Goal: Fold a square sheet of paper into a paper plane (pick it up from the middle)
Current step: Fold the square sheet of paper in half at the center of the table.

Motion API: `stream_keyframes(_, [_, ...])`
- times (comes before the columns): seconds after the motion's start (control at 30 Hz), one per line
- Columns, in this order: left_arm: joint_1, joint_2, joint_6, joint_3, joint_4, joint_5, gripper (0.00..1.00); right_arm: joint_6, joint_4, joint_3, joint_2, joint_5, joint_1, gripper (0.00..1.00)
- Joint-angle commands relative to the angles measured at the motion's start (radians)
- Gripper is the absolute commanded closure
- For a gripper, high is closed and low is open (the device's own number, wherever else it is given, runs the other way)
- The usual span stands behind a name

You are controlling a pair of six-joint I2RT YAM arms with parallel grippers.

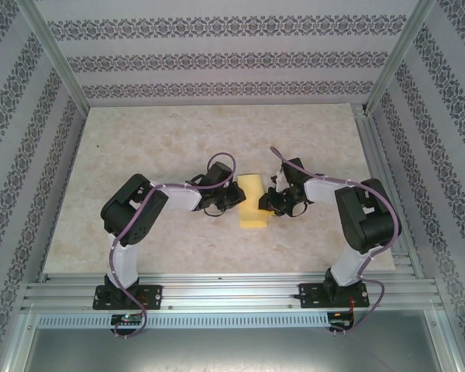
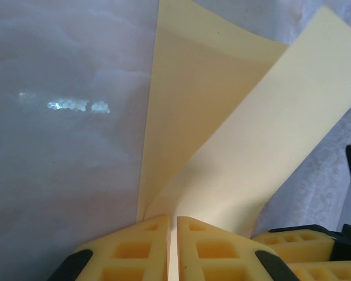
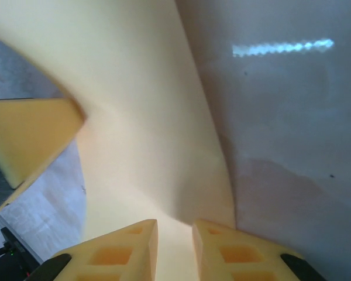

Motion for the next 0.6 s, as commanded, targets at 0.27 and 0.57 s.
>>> stream_keyframes(0.27, [-0.021,0.039,0.033,0.010,-0.057,-0.015,0.86,-0.011,-0.057,-0.010,-0.106,0.011,-0.004,0.76])
stream_keyframes(0.57, [-0.023,0.039,0.035,0.011,-0.059,-0.016,0.86,0.021,0.010,-0.082,-0.076,-0.044,0.021,0.76])
